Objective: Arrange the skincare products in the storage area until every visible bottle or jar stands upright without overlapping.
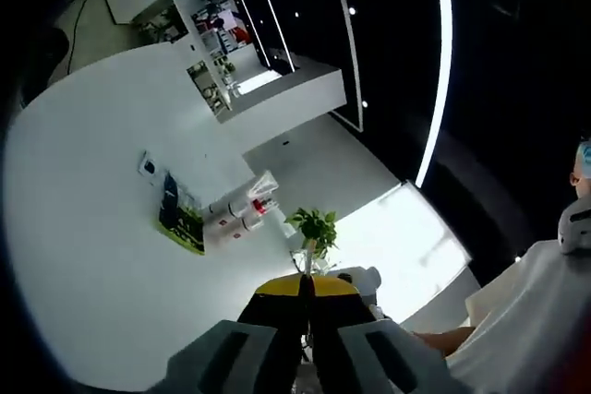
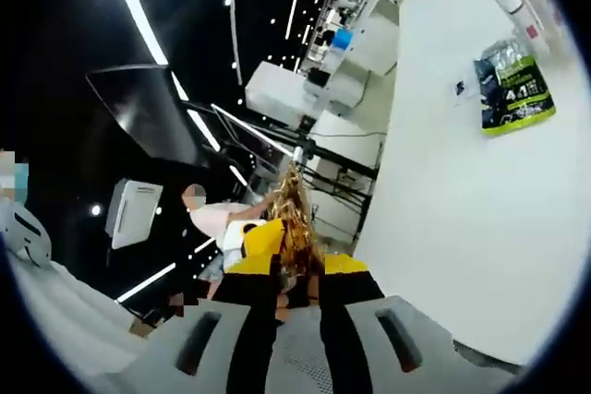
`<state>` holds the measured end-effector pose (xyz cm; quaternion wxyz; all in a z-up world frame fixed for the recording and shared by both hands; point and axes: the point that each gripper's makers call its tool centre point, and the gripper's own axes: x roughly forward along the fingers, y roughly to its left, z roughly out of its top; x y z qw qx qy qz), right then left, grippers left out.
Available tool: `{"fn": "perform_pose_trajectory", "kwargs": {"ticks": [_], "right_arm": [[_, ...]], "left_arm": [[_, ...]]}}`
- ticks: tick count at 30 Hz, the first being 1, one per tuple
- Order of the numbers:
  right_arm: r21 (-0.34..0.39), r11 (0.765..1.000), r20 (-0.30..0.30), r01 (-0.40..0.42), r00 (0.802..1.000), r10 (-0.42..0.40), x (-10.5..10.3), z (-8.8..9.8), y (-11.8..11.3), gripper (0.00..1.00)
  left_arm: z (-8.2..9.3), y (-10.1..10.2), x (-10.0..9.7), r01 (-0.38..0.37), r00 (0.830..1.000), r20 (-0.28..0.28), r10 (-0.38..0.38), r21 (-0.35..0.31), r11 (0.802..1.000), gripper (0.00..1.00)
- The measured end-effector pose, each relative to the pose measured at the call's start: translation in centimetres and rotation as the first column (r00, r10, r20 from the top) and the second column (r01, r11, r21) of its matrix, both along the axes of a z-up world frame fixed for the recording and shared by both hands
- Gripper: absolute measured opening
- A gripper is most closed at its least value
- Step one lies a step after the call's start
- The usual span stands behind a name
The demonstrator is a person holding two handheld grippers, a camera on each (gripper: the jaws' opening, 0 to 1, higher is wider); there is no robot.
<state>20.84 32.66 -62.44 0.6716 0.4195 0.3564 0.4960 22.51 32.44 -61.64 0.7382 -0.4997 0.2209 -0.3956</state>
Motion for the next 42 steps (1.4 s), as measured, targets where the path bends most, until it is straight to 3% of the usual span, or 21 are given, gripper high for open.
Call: {"fn": "perform_pose_trajectory", "kwargs": {"ticks": [4,6,14,23,28,31,37,42], "right_arm": [[0.028,1.000,-0.013,-0.010,1.000,0.010,0.0,0.5,0.0,0.01],[0.025,1.000,-0.019,-0.011,1.000,0.012,0.2,0.6,-0.2,0.00],[0.050,0.999,-0.063,-0.005,0.998,0.009,1.4,1.2,-1.4,0.00],[0.061,0.998,-0.059,0.028,0.998,-0.025,3.1,1.9,-1.6,0.00],[0.101,0.993,-0.046,0.059,0.997,-0.055,3.9,2.7,-1.4,0.00],[0.112,0.991,-0.067,0.072,0.996,-0.065,4.4,2.8,-1.3,0.00],[0.098,0.994,-0.050,0.051,0.998,-0.046,4.6,3.1,-1.0,0.00],[0.102,0.994,-0.021,0.033,0.999,-0.031,4.9,3.9,-2.2,0.00]], "left_arm": [[-0.1,0.1,0.2,-0.004,1.000,-0.015,0.004,-0.009,1.000,0.01],[-0.1,0.0,0.3,-0.004,1.000,-0.022,0.003,-0.032,0.999,0.01],[-0.1,-0.6,0.0,0.021,1.000,0.016,-0.021,0.008,1.000,0.01],[-0.3,-0.8,-0.2,0.033,0.999,0.011,-0.033,0.015,0.999,0.01],[-0.1,-0.8,-0.2,0.030,0.999,0.014,-0.031,0.005,1.000,0.01],[-0.1,-0.6,-0.1,0.026,1.000,0.011,-0.026,0.004,1.000,0.01],[-0.2,-0.4,0.2,0.032,0.999,-0.003,-0.032,-0.026,0.999,0.02],[0.4,-0.8,-0.1,0.051,0.999,-0.002,-0.051,-0.077,0.996,0.08]]}}
